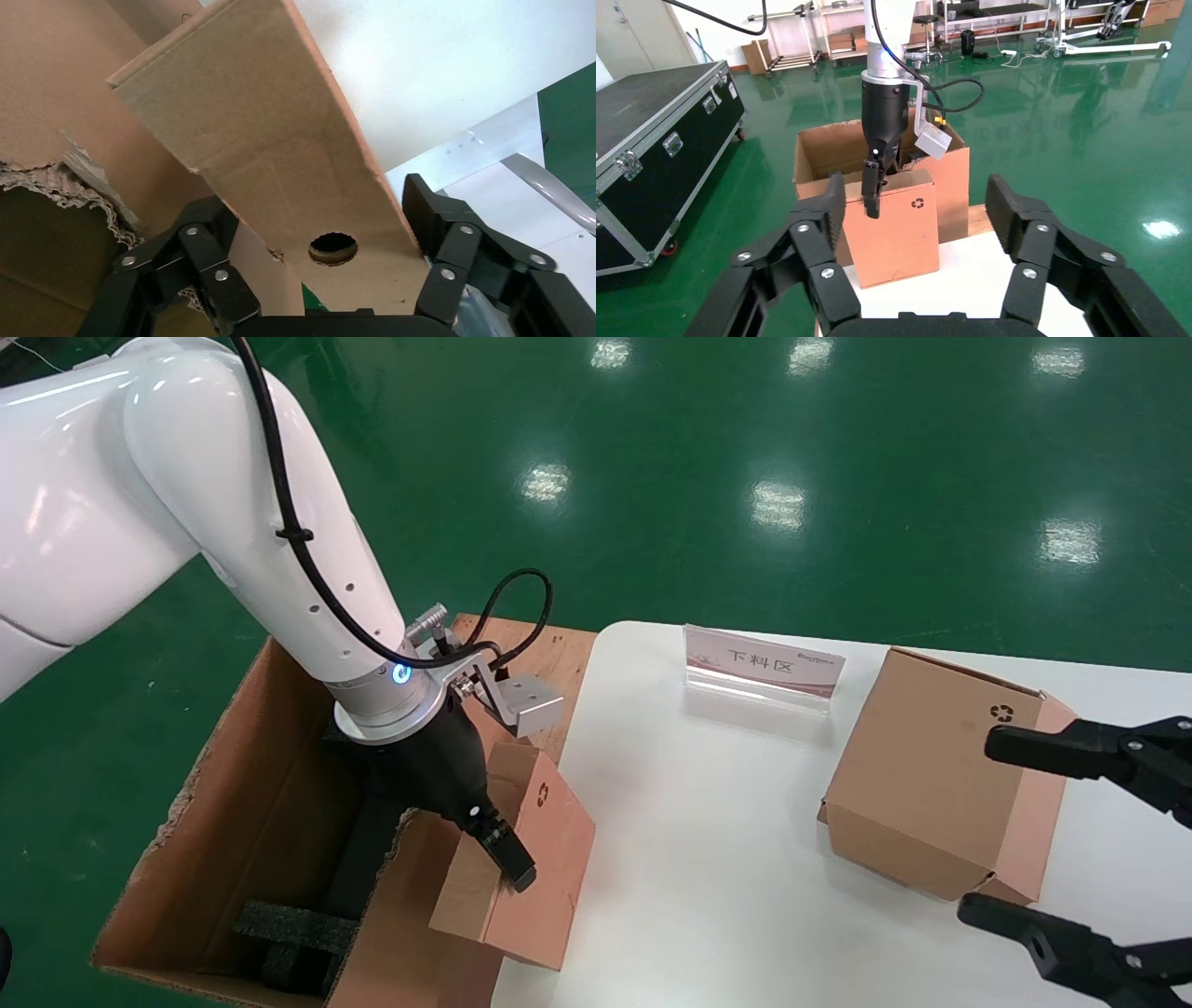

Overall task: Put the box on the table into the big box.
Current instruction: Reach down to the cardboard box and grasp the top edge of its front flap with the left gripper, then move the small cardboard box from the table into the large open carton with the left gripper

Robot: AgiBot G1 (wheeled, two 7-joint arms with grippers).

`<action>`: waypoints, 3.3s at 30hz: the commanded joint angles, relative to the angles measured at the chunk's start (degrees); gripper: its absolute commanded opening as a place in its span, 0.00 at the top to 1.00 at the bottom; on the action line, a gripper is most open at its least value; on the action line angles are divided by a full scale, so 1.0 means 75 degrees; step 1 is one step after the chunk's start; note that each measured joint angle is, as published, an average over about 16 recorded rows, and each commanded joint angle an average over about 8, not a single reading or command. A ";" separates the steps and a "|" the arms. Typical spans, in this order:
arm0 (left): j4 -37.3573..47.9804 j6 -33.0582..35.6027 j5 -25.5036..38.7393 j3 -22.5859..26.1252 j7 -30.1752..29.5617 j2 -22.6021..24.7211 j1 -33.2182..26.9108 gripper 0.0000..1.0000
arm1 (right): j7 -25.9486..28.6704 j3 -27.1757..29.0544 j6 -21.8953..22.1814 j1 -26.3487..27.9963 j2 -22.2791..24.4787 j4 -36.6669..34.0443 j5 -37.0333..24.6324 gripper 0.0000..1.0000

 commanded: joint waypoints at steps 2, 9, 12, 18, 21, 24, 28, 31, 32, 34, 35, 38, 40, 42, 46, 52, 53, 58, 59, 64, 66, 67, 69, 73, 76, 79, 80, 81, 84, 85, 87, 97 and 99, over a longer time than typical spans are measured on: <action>-0.0001 0.0002 -0.0002 -0.0001 0.0001 -0.0001 0.0000 1.00 | 0.0000 0.0000 0.0000 0.0000 0.0000 0.0000 0.0000 0.00; -0.0003 0.0006 -0.0006 -0.0006 0.0003 -0.0004 -0.0002 1.00 | 0.0000 0.0000 0.0000 0.0000 0.0000 0.0000 0.0000 0.00; -0.0003 0.0006 -0.0006 -0.0011 0.0003 -0.0006 -0.0006 1.00 | 0.0000 0.0000 0.0000 0.0000 0.0000 0.0000 0.0000 0.00; -0.0003 -0.0029 0.0026 -0.0104 0.0012 -0.0029 -0.0050 1.00 | 0.0000 0.0000 0.0000 0.0000 0.0000 0.0000 0.0000 0.00; -0.0010 -0.0083 0.0077 -0.0240 0.0035 -0.0075 -0.0113 1.00 | 0.0000 0.0000 0.0000 0.0000 0.0000 0.0000 0.0000 0.00; -0.0037 -0.0160 0.0155 -0.0430 0.0074 -0.0161 -0.0220 1.00 | 0.0000 0.0000 0.0000 0.0000 0.0000 0.0000 0.0000 0.00; -0.0142 -0.0303 0.0317 -0.0785 0.0132 -0.0392 -0.0508 1.00 | 0.0000 0.0000 0.0000 0.0000 0.0000 0.0000 0.0000 0.00; -0.0274 -0.0421 0.0473 -0.1097 0.0152 -0.0659 -0.0808 1.00 | 0.0000 0.0000 0.0000 0.0000 0.0000 0.0000 0.0000 0.00; -0.0325 -0.0461 0.0531 -0.1211 0.0154 -0.0766 -0.0916 1.00 | 0.0000 0.0000 0.0000 0.0000 0.0000 0.0000 0.0000 0.00; -0.0426 -0.0525 0.0647 -0.1436 0.0149 -0.0990 -0.1121 1.00 | 0.0000 0.0000 0.0000 0.0000 0.0000 0.0000 0.0000 0.00; -0.0478 -0.0554 0.0709 -0.1557 0.0144 -0.1113 -0.1223 1.00 | 0.0000 0.0000 0.0000 0.0000 0.0000 0.0000 0.0000 0.00; -0.0631 -0.0614 0.0916 -0.1944 0.0130 -0.1527 -0.1527 1.00 | 0.0000 0.0000 0.0000 0.0000 0.0000 0.0000 0.0000 0.00; -0.0719 -0.0631 0.1053 -0.2175 0.0141 -0.1813 -0.1712 1.00 | 0.0000 0.0000 0.0000 0.0000 0.0000 0.0000 0.0000 0.00; -0.0794 -0.0637 0.1187 -0.2359 0.0190 -0.2094 -0.1883 1.00 | 0.0000 0.0000 0.0000 0.0000 0.0000 0.0000 0.0000 0.00; -0.0909 -0.0481 0.1404 -0.2536 0.0369 -0.2542 -0.2259 1.00 | 0.0000 0.0000 0.0000 0.0000 0.0000 0.0000 0.0000 0.00; -0.1006 0.0174 0.1524 -0.2434 0.0693 -0.2885 -0.3006 1.00 | 0.0000 0.0000 0.0000 0.0000 0.0000 0.0000 0.0000 0.00; -0.1006 0.0267 0.1506 -0.2398 0.0751 -0.2926 -0.3118 1.00 | 0.0000 0.0000 0.0000 0.0000 0.0000 0.0000 0.0000 0.00; -0.0951 0.0570 0.1244 -0.2194 0.1062 -0.3159 -0.3573 1.00 | 0.0000 0.0000 0.0000 0.0000 0.0000 0.0000 0.0000 0.00; -0.0931 0.0610 0.1168 -0.2143 0.1125 -0.3213 -0.3653 1.00 | 0.0000 0.0000 0.0000 0.0000 0.0000 0.0000 0.0000 0.00; -0.0766 0.0735 0.0787 -0.1710 0.1462 -0.3489 -0.3991 1.00 | 0.0000 0.0000 0.0000 0.0000 0.0000 0.0000 0.0000 0.00; -0.0661 0.0766 0.0659 -0.1445 0.1608 -0.3584 -0.4118 1.00 | 0.0000 0.0000 0.0000 0.0000 0.0000 0.0000 0.0000 0.00; -0.0598 0.0778 0.0599 -0.1280 0.1683 -0.3625 -0.4188 1.00 | 0.0000 0.0000 0.0000 0.0000 0.0000 0.0000 0.0000 0.00; -0.0469 0.0798 0.0492 -0.0931 0.1811 -0.3687 -0.4327 1.00 | 0.0000 0.0000 0.0000 0.0000 0.0000 0.0000 0.0000 0.00; -0.0198 0.0825 0.0251 -0.0113 0.1961 -0.3737 -0.4629 1.00 | 0.0000 0.0000 0.0000 0.0000 0.0000 0.0000 0.0000 0.00; -0.0023 0.0837 0.0011 0.0537 0.1962 -0.3725 -0.4858 1.00 | 0.0000 0.0000 0.0000 0.0000 0.0000 0.0000 0.0000 0.00; 0.0111 0.0845 -0.0279 0.1184 0.1886 -0.3693 -0.5080 1.00 | 0.0000 0.0000 0.0000 0.0000 0.0000 0.0000 0.0000 0.00; 0.0146 0.0847 -0.0381 0.1397 0.1849 -0.3680 -0.5152 1.00 | 0.0000 0.0000 0.0000 0.0000 0.0000 0.0000 0.0000 0.00; 0.0173 0.0849 -0.0476 0.1590 0.1809 -0.3665 -0.5217 1.00 | 0.0000 0.0000 0.0000 0.0000 0.0000 0.0000 0.0000 0.00; 0.0233 0.0852 -0.0794 0.2214 0.1650 -0.3601 -0.5427 1.00 | 0.0000 0.0000 0.0000 0.0000 0.0000 0.0000 0.0000 0.00; 0.0248 0.0853 -0.0896 0.2429 0.1590 -0.3573 -0.5499 1.00 | 0.0000 0.0000 0.0000 0.0000 0.0000 0.0000 0.0000 0.00; 0.0274 0.0855 -0.1092 0.2859 0.1472 -0.3511 -0.5642 1.00 | 0.0000 0.0000 0.0000 0.0000 0.0000 0.0000 0.0000 0.00; 0.0511 0.0859 -0.1733 0.4779 0.1152 -0.3151 -0.6037 1.00 | 0.0000 0.0000 0.0000 0.0000 0.0000 0.0000 0.0000 0.00; 0.0641 0.0859 -0.1814 0.5080 0.1177 -0.3057 -0.6002 1.00 | 0.0000 0.0000 0.0000 0.0000 0.0000 0.0000 0.0000 0.00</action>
